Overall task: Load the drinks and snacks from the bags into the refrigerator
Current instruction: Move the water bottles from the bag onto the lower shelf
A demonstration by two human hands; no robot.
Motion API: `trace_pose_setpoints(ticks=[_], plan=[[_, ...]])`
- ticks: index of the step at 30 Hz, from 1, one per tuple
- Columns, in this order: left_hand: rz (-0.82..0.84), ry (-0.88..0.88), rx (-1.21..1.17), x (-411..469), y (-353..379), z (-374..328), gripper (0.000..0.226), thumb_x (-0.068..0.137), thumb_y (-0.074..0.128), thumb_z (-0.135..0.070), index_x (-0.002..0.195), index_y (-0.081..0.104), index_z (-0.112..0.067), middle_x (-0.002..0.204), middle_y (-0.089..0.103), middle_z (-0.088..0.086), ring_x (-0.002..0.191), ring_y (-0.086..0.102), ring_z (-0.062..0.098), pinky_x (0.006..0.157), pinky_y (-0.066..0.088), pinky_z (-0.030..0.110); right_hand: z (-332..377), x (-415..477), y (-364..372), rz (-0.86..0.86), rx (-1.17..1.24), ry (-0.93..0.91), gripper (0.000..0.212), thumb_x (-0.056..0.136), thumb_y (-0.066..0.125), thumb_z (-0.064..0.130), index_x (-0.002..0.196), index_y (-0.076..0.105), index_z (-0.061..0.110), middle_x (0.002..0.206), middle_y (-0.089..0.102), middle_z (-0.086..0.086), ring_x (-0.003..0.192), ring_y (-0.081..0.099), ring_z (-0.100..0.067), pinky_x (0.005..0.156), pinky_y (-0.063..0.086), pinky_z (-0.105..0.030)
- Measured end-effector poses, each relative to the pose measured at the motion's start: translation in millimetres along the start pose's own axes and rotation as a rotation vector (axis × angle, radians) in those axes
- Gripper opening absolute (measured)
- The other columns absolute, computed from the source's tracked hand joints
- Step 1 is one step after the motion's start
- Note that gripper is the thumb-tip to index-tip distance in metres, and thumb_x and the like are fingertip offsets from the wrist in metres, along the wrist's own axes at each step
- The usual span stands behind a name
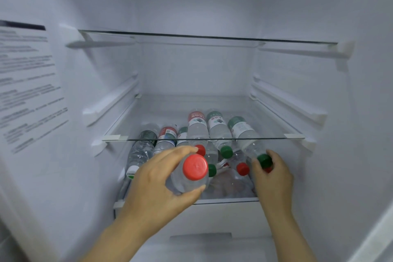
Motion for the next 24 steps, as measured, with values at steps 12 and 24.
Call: trace_pose_setpoints(ticks=[12,24], plan=[[-0.031,0.039,0.023,-4.7,-2.3,-4.5,0.055,0.067,0.074,-0.052,0.115,0.064,-0.029,0.112,0.064,-0.023,0.106,0.058,-0.004,0.09,0.044,0.012,6.2,4.5,6.8,0.059,0.026,0.042,0.042,0.093,0.06,0.022,0.133,0.054,0.011,0.117,0.064,-0.008,0.102,0.059,-0.021,0.089,0.047,-0.032],[-0.05,0.314,0.162,0.9,0.2,29.6,0.05,0.077,0.073,-0.025,0.122,0.059,-0.01,0.125,0.062,0.0,0.119,0.056,0.012,0.103,0.044,0.027,72.6,-45.5,9.4,0.455,0.532,0.041,0.015,0.089,0.062,0.021,0.08,0.071,0.013,0.072,0.07,-0.006,0.065,0.064,-0.013,0.06,0.055,-0.023]])
Point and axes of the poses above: each hand's wrist, its own x-axis towards the middle knuckle, its own y-axis out of the palm, z = x × y, the point moved 2 cm from there along x, towards the middle knuckle
